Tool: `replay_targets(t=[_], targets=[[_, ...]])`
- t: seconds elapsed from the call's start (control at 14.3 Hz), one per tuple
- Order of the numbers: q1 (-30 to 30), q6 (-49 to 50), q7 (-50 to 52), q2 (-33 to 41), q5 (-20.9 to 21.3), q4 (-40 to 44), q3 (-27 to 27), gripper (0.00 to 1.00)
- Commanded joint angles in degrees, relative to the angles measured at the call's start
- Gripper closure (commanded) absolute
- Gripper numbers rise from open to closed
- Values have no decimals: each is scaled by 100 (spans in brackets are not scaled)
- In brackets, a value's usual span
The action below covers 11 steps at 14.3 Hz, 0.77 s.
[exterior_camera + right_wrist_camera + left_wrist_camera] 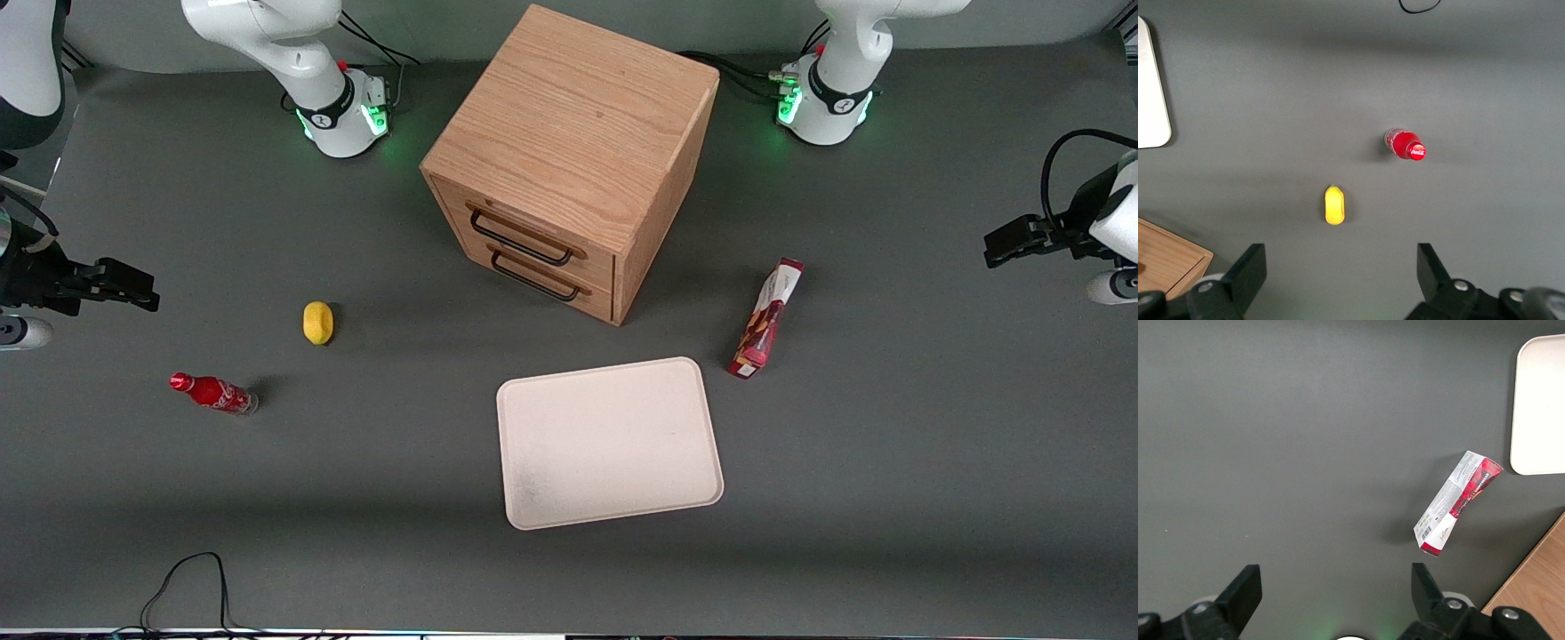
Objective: Place red cookie box on tray
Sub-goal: 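Move the open left gripper over the red shortbread box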
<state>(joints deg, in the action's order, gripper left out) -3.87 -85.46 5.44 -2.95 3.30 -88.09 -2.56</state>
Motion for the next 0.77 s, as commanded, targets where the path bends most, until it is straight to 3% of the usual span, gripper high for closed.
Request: replay_targets(t=[0.0,0.14,0.56,0.7], targets=[[-8,284,115,66,-48,116,62,0],[-35,285,72,49,-48,143,202,0],[-44,512,36,-206,13,625,1537,0],[-26,539,-287,-189,-30,635,1714,0]])
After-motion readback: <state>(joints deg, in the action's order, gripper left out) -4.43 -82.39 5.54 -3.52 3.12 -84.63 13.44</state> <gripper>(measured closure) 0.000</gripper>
